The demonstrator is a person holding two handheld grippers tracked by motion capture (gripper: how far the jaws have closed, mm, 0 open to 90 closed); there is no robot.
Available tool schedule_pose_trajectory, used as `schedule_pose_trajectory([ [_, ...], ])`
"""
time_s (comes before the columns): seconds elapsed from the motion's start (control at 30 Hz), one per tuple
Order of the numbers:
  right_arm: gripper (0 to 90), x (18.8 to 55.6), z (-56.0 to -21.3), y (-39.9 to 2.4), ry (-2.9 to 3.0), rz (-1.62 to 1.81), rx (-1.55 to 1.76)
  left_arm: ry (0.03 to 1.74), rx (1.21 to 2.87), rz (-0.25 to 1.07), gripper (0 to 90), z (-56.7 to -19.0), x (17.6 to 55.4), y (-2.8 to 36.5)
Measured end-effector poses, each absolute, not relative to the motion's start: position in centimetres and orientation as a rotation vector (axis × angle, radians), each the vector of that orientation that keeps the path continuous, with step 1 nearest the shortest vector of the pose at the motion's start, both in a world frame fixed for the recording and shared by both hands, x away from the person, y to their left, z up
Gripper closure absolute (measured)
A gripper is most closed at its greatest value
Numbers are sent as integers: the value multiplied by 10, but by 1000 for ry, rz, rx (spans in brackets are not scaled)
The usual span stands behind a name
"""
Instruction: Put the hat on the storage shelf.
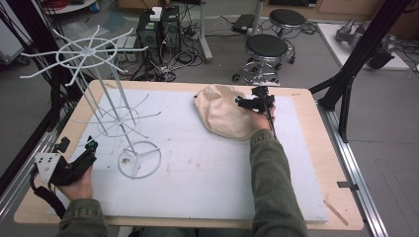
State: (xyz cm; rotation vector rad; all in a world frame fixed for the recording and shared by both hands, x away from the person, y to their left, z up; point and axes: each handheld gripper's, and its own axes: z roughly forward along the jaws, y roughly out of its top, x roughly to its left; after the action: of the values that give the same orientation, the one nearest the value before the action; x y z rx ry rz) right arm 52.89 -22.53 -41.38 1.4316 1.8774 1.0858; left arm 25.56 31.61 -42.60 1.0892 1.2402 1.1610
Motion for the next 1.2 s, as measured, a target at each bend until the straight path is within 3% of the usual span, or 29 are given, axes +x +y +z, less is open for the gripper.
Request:
schedule_pose_trajectory([
  [0.27, 86, 536, -422, -221, 1947, 1034, 1460, 1237, 1089, 1159, 222, -426, 256, 316],
  [0.37, 148, 538, -425, -224, 1979, 986, 1455, 1242, 1086, 1155, 222, -427, 256, 316],
  [0.83, 156, 542, -437, -224, 2050, 940, 1602, 1242, 1083, 1149, 222, -426, 256, 315],
  [0.97, 197, 542, -436, -220, 2099, 859, 1601, 1244, 1078, 1149, 222, -426, 256, 315],
  [1.2, 344, 541, -436, -215, 2124, 817, 1633, 1244, 1069, 1144, 222, -425, 254, 316],
])
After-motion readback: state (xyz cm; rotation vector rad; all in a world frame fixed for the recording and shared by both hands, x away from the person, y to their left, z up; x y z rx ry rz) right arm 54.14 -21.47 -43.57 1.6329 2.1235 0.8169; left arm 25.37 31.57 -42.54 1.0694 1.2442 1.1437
